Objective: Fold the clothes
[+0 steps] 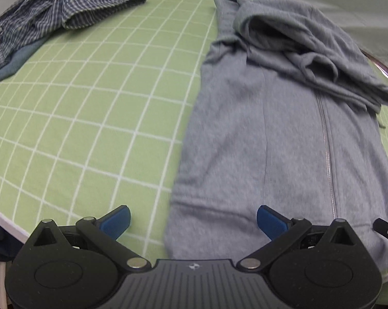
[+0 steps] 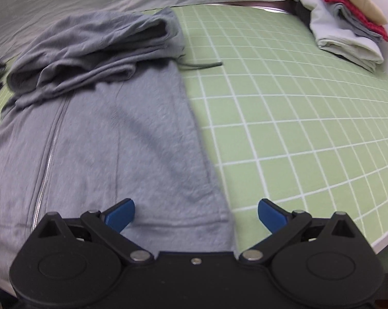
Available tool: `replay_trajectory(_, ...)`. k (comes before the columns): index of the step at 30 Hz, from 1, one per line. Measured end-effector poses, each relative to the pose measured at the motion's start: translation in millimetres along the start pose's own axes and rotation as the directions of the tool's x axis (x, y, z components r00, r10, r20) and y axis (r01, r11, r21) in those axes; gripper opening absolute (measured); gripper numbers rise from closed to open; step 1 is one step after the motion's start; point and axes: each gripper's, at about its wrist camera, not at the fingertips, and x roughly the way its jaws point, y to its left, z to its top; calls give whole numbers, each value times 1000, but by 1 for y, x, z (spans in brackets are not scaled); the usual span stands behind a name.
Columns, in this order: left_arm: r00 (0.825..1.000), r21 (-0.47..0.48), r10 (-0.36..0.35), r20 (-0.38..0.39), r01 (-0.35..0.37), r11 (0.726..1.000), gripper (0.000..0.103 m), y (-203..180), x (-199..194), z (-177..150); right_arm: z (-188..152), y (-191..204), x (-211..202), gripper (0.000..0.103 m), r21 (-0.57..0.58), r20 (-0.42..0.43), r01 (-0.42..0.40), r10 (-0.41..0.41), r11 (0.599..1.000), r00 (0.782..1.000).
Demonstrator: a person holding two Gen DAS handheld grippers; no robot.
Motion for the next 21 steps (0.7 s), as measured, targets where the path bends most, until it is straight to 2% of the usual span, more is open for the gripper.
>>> replay_trajectory(8,999,65,29,-18,-28,997,103,-12,2,-14,-9,6,-2,103,-45,-33,-67,66,997,997)
replay_trajectory(16,998,135,63,-25,-59,989,103,-25,3,-25,-11,6,-2,103,-45,-27,-65,64,997,998)
replay_trajectory(21,997,127,70,-33,-65,990,103,-26,3,-25,-11,8,-1,103,-34,-33,-56,55,998,998)
